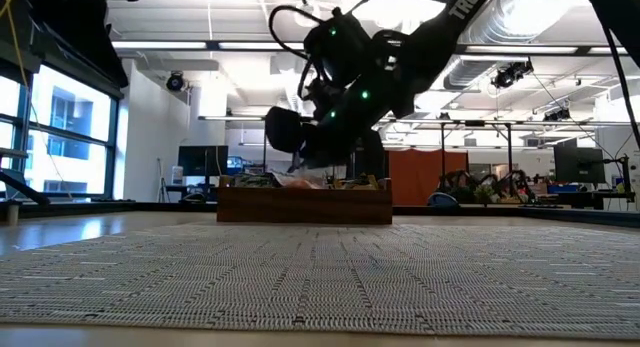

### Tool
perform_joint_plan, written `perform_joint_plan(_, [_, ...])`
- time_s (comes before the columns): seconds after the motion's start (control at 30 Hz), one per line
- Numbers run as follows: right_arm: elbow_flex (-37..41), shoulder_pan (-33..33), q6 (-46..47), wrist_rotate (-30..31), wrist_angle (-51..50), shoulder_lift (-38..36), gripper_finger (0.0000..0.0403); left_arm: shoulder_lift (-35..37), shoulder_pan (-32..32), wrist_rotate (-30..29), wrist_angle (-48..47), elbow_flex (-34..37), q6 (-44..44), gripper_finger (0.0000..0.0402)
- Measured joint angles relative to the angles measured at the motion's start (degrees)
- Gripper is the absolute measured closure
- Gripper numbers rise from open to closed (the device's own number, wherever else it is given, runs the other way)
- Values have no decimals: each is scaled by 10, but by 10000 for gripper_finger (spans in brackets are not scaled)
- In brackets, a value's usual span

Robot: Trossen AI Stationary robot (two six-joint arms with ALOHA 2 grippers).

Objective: Pick & Place Tea
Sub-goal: Put the white tea bag into the middle section of the wooden organizer

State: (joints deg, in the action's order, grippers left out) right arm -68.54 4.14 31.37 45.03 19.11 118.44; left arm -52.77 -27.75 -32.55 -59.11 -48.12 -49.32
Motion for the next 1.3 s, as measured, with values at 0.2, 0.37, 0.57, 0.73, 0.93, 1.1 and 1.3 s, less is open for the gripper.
perform_joint_plan(0.2, [0, -19, -165, 16, 5, -53, 308, 0, 0, 10, 0, 0, -4, 305])
perform_joint_plan(0.37, [-1, -31, -210, -72, 1, -72, 332, 0, 0, 9, 0, 0, -4, 305])
perform_joint_plan(0.57, [-1, -15, -176, -147, -37, -42, 396, 0, 0, 4, 0, 0, -4, 305])
perform_joint_plan(0.73, [-1, 6, -138, -162, -70, -24, 396, 0, 0, 4, 2, 0, -5, 305])
perform_joint_plan(0.93, [-1, 11, -118, -108, -128, -24, 398, 0, 0, 5, 2, 0, -5, 305])
perform_joint_plan(1.1, [-1, 7, -125, -77, -75, -23, 398, 0, 0, 5, 2, 0, -5, 305])
perform_joint_plan(1.3, [-1, 4, -137, -89, -52, -23, 400, 0, 0, 5, 2, 0, -5, 305])
